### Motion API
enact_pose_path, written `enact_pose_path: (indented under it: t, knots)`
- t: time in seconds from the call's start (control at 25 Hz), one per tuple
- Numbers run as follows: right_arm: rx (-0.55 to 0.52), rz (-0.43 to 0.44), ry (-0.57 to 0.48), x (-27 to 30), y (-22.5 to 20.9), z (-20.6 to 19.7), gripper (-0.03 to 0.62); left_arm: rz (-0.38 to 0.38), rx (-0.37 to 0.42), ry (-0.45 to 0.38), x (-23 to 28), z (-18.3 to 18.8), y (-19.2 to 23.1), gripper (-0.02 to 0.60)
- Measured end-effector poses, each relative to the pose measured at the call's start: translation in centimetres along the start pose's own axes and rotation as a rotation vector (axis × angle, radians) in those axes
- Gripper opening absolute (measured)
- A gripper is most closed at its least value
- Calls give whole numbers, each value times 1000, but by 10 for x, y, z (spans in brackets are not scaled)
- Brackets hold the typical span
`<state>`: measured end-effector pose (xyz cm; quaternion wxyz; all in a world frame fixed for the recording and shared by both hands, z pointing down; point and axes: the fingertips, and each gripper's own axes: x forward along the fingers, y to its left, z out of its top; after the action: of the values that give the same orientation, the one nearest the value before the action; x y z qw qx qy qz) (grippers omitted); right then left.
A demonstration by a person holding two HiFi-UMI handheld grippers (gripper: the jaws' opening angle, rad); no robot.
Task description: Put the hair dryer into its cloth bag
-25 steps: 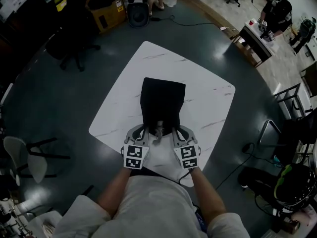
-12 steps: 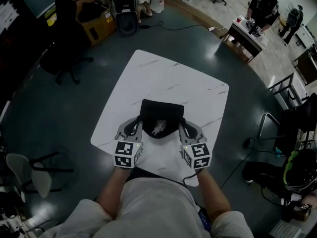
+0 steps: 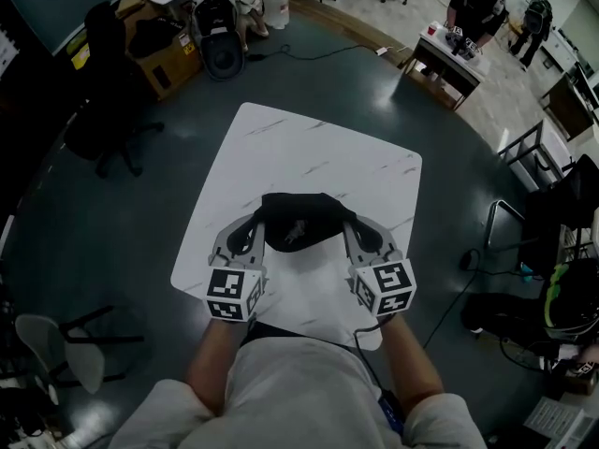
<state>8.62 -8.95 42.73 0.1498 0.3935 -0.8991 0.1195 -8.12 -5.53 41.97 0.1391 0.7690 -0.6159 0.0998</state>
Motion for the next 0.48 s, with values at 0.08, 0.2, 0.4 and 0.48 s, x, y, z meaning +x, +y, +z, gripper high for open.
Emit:
enact_pose_path:
  t: [0.08, 0.2, 0.4, 0.48]
  knots:
    - [4, -3, -11, 0, -3, 6, 21, -15, 1, -13, 4, 8, 1, 15]
    - [-8, -10, -16, 8, -12, 13, 21, -29, 13, -25, 21, 18, 5, 15]
    - [-16, -40, -27, 37, -34, 34, 21, -54, 55, -25, 68, 45, 20, 15]
    - [-22, -64, -39, 51, -43, 47, 21, -64, 66, -23, 89, 60, 30, 15]
